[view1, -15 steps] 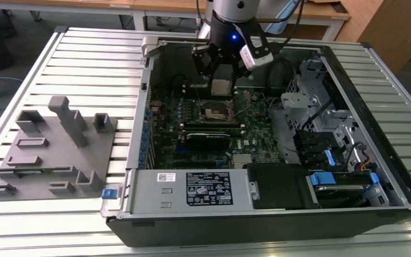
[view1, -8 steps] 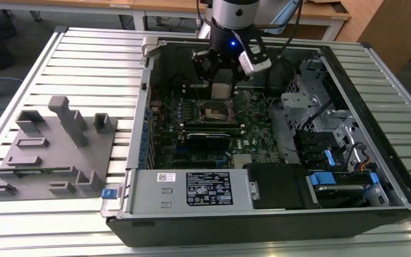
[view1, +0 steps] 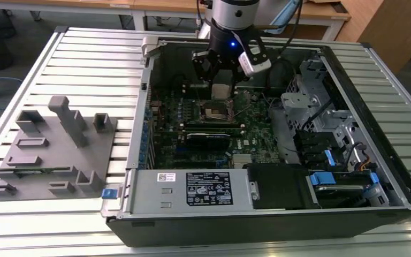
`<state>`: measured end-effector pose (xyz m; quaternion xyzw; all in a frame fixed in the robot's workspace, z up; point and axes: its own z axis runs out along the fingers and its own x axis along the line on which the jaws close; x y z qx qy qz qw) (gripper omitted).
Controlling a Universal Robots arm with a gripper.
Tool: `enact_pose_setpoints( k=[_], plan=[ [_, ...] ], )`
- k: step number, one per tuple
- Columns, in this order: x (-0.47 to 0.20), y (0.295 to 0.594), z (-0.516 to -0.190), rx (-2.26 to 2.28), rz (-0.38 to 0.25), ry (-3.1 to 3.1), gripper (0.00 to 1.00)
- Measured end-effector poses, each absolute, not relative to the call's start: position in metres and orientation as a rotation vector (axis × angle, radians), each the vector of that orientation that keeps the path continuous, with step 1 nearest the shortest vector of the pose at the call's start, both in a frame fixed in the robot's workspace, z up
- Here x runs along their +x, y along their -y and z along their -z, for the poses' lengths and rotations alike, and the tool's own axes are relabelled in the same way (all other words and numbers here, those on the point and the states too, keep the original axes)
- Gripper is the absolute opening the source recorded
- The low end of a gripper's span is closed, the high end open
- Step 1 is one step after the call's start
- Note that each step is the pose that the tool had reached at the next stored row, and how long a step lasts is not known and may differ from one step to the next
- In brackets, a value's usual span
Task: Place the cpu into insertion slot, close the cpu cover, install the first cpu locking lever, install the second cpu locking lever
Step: 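Place the cpu into insertion slot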
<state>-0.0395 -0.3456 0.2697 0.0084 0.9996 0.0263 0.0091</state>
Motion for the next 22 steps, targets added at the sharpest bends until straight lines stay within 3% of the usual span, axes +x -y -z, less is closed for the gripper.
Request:
enact_pose_setpoints(
  k=[12,22],
  plan=[
    [-0.04,0.346,-0.257,0.031,-0.073,-3.12,0.54],
    [-0.04,0.346,-0.254,0.302,-0.07,-3.101,0.54]
  ],
)
